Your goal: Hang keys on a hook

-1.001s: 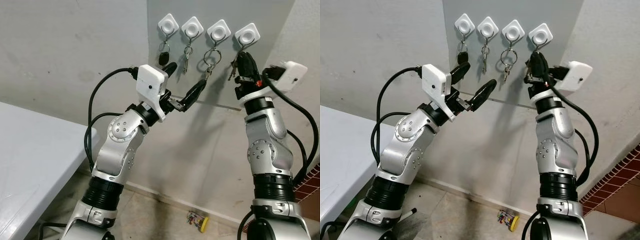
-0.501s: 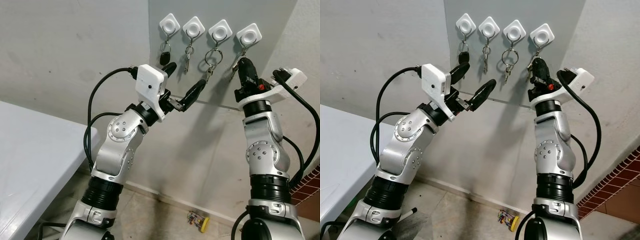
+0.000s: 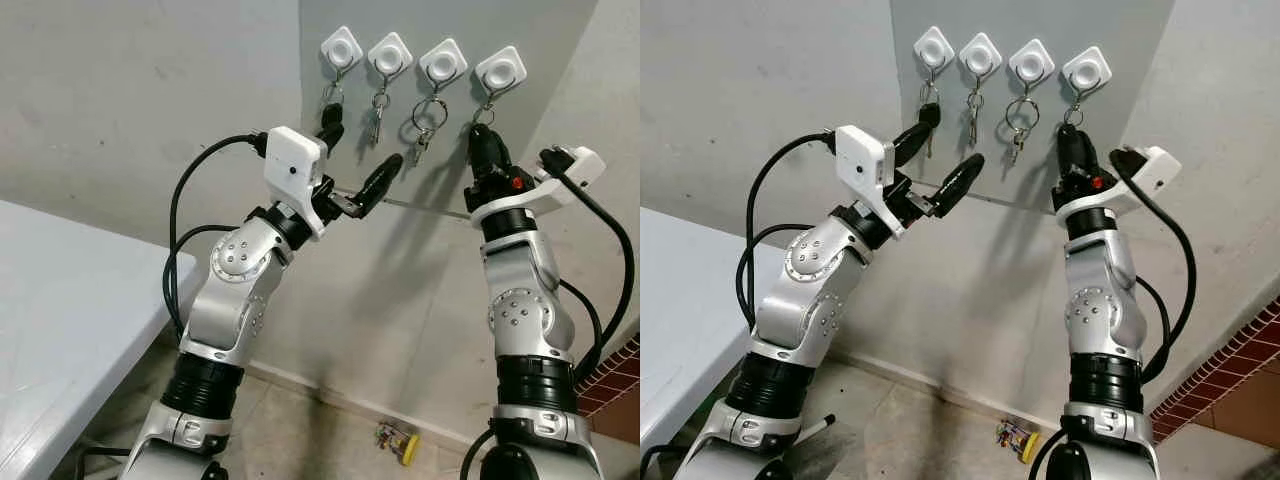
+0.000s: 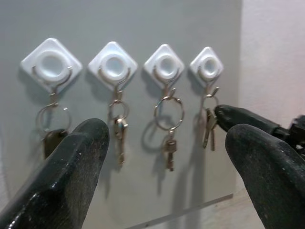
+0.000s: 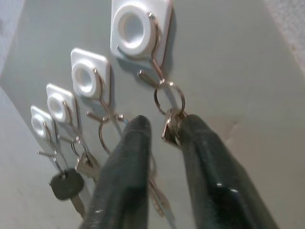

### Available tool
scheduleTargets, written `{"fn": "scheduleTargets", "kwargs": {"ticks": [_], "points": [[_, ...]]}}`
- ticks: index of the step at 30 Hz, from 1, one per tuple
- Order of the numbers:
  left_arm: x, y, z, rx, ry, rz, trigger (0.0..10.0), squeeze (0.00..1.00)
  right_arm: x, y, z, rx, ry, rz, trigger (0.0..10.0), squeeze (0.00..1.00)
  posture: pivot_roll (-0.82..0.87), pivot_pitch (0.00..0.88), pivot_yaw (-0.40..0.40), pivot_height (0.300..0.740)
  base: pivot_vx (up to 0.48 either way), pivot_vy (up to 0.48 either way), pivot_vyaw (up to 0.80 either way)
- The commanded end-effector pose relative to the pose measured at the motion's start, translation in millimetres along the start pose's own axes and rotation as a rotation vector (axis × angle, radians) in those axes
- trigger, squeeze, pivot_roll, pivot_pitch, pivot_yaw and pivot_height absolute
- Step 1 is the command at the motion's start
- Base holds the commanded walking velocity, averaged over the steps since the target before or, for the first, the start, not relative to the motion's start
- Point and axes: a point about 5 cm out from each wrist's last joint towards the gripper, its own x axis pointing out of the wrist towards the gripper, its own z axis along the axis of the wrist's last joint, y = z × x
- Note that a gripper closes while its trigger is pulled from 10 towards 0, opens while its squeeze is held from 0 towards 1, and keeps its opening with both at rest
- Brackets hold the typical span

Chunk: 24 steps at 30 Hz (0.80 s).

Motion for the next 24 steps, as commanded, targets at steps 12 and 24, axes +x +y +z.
{"fn": "scheduleTargets", "kwargs": {"ticks": [12,24], "points": [[-13.4,16.3,-32.0,0.009,0.108,0.136,10.0,0.0,-23.5,-4.1,-19.2,-0.087,0.06,-0.012,10.0,1.0,-0.03,0.0,0.014,0.74,0.0,0.0,0.0],[-70.1,31.2,-120.8,-0.001,0.432,0.345,10.0,0.0,-85.4,-43.8,-76.1,-0.229,0.297,-0.14,10.0,1.0,-0.04,0.0,0.023,0.74,0.0,0.0,0.0]]}}
